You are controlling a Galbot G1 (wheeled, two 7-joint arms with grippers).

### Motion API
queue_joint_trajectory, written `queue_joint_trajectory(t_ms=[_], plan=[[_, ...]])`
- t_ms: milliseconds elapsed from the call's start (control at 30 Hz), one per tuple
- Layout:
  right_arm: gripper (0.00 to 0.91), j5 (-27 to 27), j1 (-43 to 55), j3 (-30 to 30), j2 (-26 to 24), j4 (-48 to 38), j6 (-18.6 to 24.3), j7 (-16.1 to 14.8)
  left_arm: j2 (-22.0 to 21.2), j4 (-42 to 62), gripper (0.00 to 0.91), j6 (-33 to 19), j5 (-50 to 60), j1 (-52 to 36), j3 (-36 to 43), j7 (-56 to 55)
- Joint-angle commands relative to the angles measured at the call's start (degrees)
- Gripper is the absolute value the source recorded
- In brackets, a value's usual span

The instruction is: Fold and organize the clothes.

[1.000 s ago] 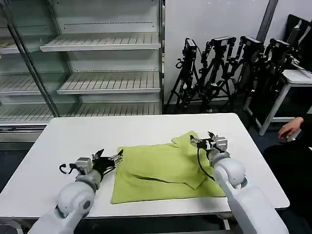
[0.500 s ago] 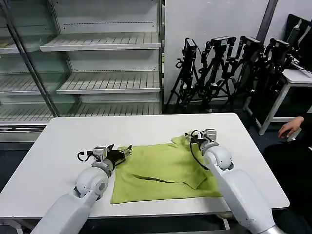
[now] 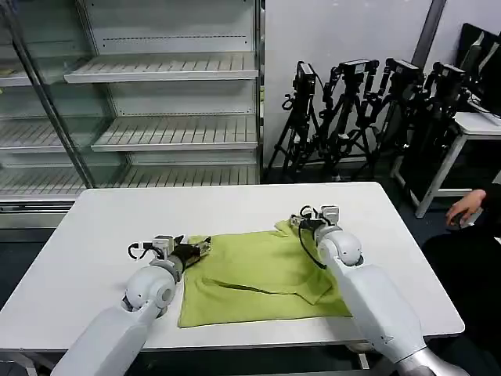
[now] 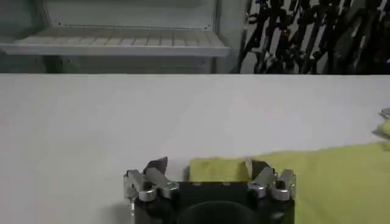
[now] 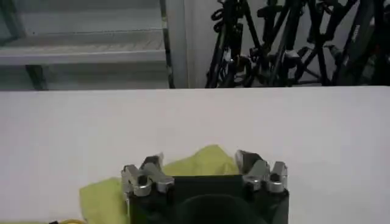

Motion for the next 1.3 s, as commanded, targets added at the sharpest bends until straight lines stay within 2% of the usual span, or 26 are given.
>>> queue_joint_trajectory(t_ms=[33, 500, 833, 1033, 1300], plan=[[0.0, 0.9, 0.5, -0.6, 0.6, -2.2, -0.3, -0.1, -0.1, 1.3, 0.06, 0.2, -0.8, -0.6, 0.6, 0.3], [0.0, 2.6, 0.1, -0.1, 0.5, -1.9, -0.2, -0.2, -0.1, 0.5, 0.06, 0.2, -2.1, 0.6, 0.3, 2.3], [0.0, 3.6, -0.8, 2.2, 0.0, 1.6, 0.9, -0.4, 0.7, -1.8, 0.06, -0.3, -2.4, 1.2, -1.4, 3.1], [0.0, 3.8, -2.1, 3.7, -1.5, 6.2, 4.1, -1.2, 1.5, -4.8, 0.06, -1.2, -2.4, 1.9, -2.9, 3.2], [0.0, 3.5, -6.4, 5.6, -4.5, 15.9, 4.5, -1.6, 3.0, -9.4, 0.06, -1.4, -2.8, 4.1, -4.8, 3.1]])
